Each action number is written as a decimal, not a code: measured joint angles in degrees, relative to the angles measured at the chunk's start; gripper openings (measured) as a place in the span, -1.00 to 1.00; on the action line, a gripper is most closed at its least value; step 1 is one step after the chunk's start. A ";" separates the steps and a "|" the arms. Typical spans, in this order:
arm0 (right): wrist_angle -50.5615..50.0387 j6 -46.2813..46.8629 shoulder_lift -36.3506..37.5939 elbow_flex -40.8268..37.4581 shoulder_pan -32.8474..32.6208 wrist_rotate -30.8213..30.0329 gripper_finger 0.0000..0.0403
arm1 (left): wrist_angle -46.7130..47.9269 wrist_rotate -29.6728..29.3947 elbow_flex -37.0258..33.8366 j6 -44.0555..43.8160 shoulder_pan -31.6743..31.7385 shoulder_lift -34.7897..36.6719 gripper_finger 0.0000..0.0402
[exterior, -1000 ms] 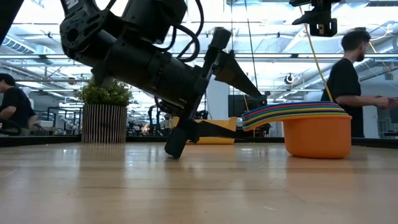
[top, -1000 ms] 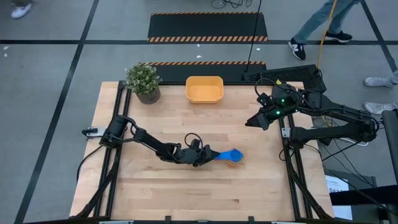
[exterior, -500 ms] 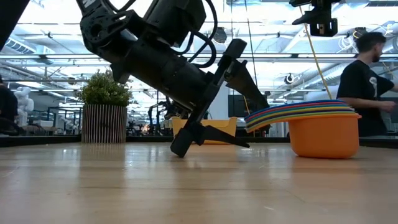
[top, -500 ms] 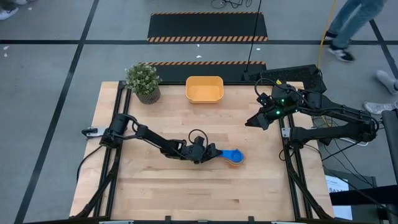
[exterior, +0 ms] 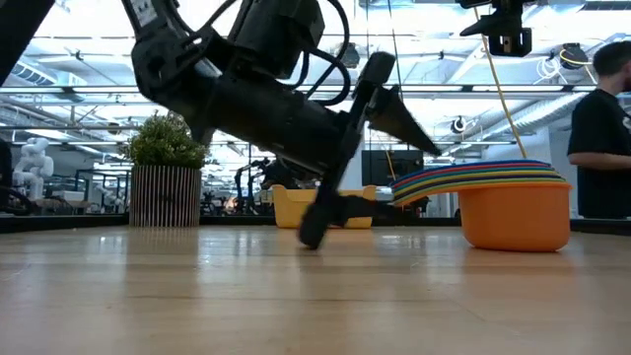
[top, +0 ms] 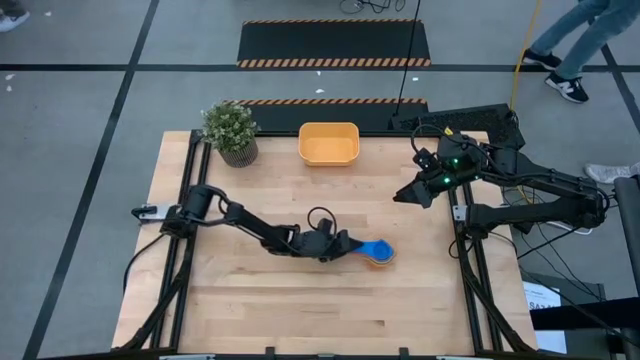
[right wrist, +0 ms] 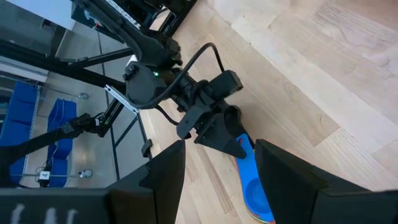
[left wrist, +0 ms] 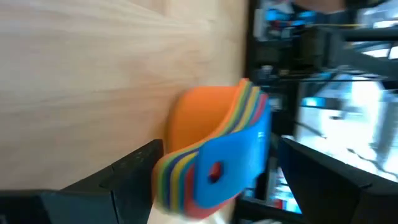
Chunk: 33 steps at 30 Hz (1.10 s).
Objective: Nest measuring cups in basket
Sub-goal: Put the stacked measuring cups into the yellow bin
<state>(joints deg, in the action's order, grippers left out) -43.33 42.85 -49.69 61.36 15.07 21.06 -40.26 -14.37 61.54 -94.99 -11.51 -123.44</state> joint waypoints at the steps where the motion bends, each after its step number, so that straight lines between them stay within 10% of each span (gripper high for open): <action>1: 0.04 0.19 0.00 0.00 0.00 0.00 -0.08 | -2.02 -0.02 0.20 -0.11 0.00 -1.02 0.58; 13: -0.04 1.03 0.02 0.00 0.00 0.00 -0.08 | -7.00 1.58 0.17 1.00 0.52 -2.90 0.54; 33: -0.04 1.00 0.02 0.00 0.00 -0.09 -0.08 | -7.04 1.07 0.13 3.15 0.63 -2.94 -0.38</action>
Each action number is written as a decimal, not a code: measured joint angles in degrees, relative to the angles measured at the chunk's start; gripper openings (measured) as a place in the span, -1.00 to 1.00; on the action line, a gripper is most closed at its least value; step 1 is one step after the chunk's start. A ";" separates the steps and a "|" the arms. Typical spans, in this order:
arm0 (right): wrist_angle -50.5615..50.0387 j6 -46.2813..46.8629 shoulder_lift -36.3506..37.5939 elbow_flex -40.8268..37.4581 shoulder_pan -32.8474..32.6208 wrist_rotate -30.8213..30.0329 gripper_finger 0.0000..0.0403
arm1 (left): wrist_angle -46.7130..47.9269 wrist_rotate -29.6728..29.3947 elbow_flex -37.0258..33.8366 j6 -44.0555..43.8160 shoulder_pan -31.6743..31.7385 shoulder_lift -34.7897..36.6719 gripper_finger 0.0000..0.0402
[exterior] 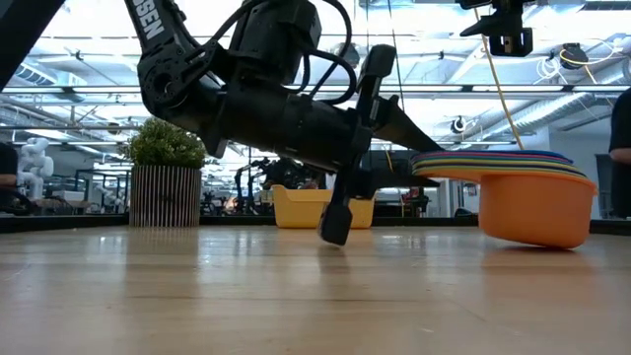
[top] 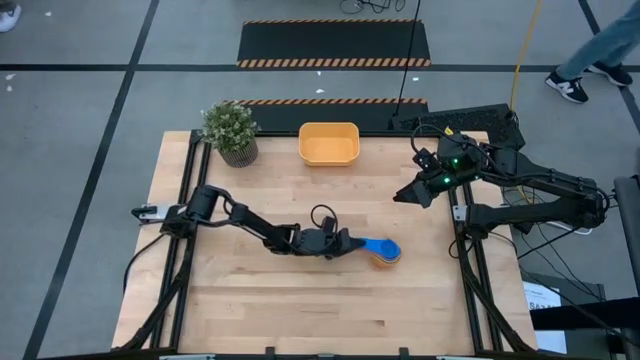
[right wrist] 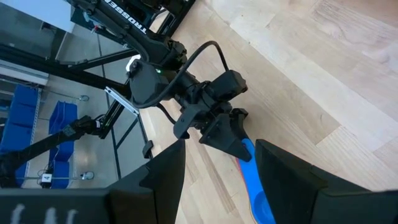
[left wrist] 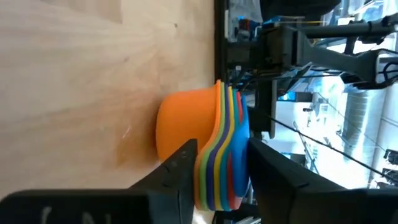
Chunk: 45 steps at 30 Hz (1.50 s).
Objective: Nest measuring cups in basket
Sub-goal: Put the stacked measuring cups into the yellow bin
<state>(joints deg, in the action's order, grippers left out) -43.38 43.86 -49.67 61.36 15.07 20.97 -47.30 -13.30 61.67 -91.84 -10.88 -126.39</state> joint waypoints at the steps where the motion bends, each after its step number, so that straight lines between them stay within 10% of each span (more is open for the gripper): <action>1: 0.00 0.00 -0.01 0.00 0.00 -0.01 -0.08 | -0.18 -0.31 0.00 0.47 -0.02 0.00 -0.40; 45: -9.18 1.50 6.48 0.00 1.01 -3.15 -0.08 | -4.20 1.32 -0.39 18.25 10.02 9.12 -0.57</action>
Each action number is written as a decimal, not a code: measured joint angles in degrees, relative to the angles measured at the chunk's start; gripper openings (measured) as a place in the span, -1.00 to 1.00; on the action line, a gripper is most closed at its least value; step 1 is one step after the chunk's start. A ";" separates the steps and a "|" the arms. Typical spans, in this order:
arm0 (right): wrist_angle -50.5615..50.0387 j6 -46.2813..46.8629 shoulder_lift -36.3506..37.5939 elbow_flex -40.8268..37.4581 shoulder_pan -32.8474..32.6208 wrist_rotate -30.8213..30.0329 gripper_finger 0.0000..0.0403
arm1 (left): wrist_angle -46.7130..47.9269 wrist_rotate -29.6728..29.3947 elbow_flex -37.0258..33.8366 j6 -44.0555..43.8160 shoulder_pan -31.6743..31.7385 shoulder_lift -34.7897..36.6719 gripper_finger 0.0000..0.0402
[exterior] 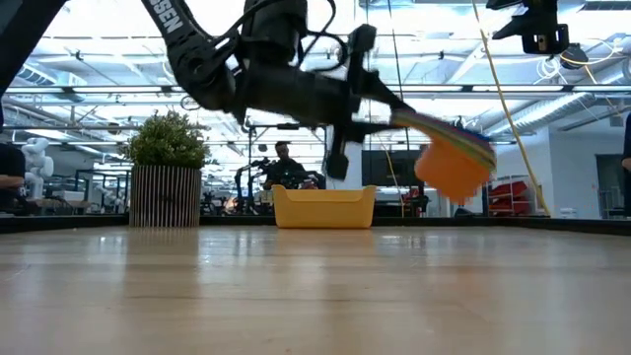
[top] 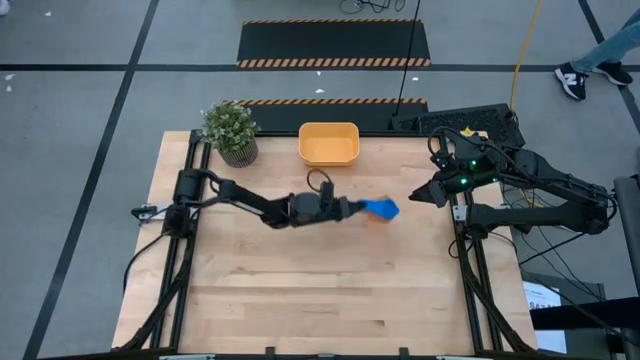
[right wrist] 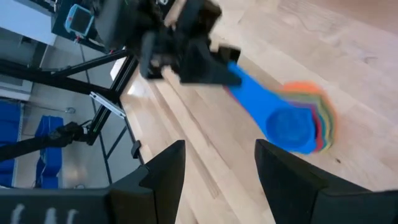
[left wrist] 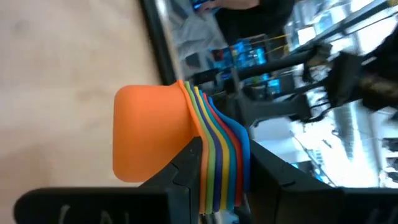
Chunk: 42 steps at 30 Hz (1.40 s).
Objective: Nest measuring cups in basket
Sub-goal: Put the stacked measuring cups into the yellow bin
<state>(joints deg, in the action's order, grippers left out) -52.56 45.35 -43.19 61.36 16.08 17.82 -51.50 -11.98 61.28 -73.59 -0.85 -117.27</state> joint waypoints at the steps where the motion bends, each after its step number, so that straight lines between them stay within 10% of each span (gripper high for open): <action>1: 0.02 0.16 0.02 0.00 0.00 0.00 -0.08 | 0.24 0.77 0.02 0.62 0.84 1.04 -0.57; 23: 3.86 -0.47 -0.05 0.00 0.00 -3.00 -0.08 | 21.34 18.77 0.23 14.58 22.96 22.26 -0.57; 42: 8.20 -1.34 -2.58 0.00 0.02 -5.86 -0.08 | 23.19 29.08 0.04 16.00 35.77 18.08 -0.57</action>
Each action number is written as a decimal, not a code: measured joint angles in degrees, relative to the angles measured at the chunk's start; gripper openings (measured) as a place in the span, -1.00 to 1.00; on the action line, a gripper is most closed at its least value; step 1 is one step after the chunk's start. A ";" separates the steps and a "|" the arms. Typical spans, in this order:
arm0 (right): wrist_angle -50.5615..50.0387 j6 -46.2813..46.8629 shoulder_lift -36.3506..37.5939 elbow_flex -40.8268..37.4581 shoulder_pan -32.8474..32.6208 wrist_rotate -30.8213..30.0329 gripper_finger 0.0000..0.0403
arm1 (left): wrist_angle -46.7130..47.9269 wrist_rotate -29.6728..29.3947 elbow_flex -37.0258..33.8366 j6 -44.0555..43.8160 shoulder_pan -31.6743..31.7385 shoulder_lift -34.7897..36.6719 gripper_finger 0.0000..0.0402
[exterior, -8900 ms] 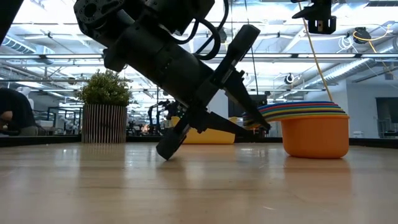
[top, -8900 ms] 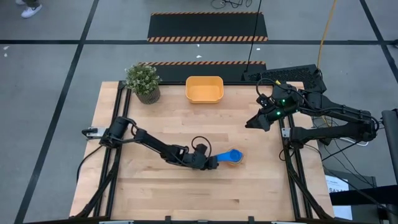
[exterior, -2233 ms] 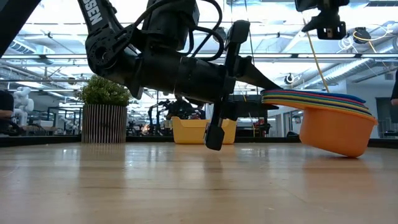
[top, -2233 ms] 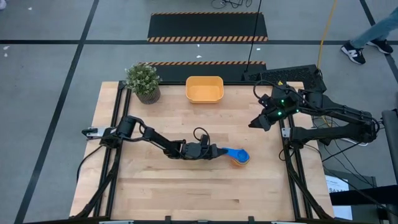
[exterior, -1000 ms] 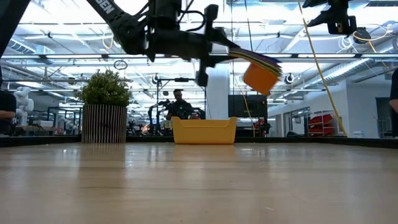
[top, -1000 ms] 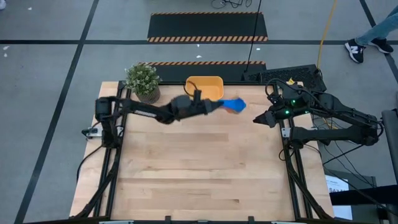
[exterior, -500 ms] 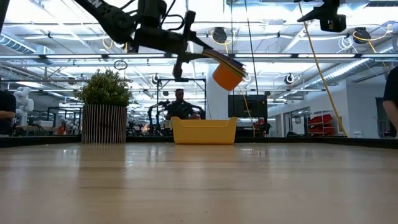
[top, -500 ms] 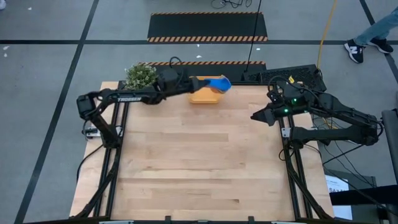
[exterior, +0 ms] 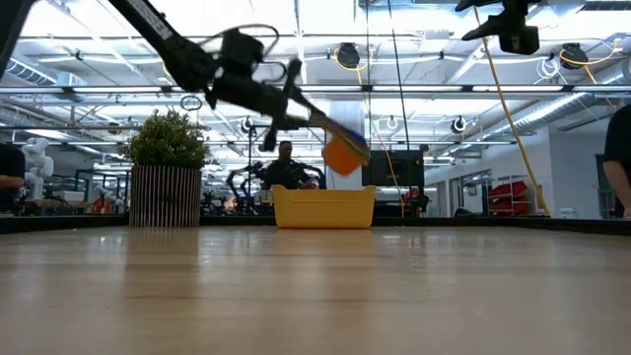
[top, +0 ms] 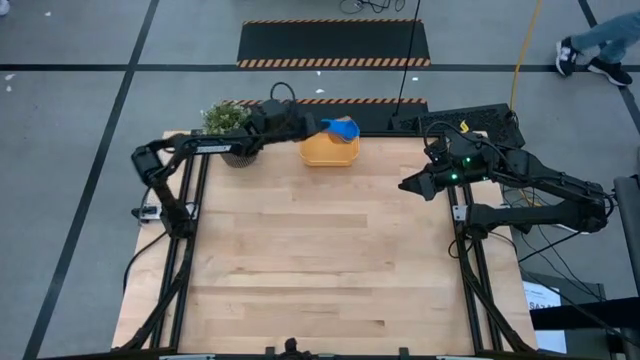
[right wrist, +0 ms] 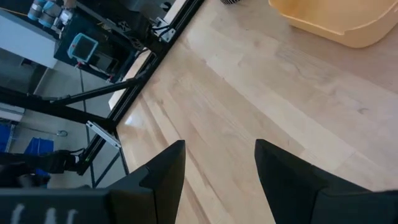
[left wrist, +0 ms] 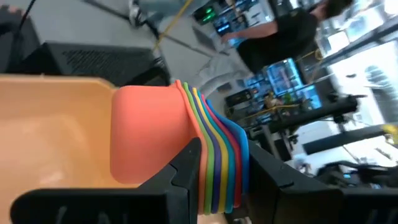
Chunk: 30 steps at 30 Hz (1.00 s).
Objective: Nest measuring cups in basket
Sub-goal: Put the stacked measuring cups into the yellow bin
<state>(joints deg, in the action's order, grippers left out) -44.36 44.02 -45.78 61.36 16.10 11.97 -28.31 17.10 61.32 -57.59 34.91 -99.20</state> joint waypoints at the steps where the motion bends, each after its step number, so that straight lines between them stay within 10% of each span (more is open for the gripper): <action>1: 0.00 -0.14 -0.02 0.00 0.00 0.00 -0.08 | -0.44 -0.03 0.00 -0.48 -0.11 -1.26 -0.57; 30: -0.04 1.04 0.00 0.00 -0.03 3.51 -0.08 | -8.87 -3.22 -0.04 -6.87 0.57 -9.56 -0.57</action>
<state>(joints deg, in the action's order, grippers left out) -44.40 45.05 -45.78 61.36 16.07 15.47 -37.18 13.88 61.28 -64.47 35.48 -108.76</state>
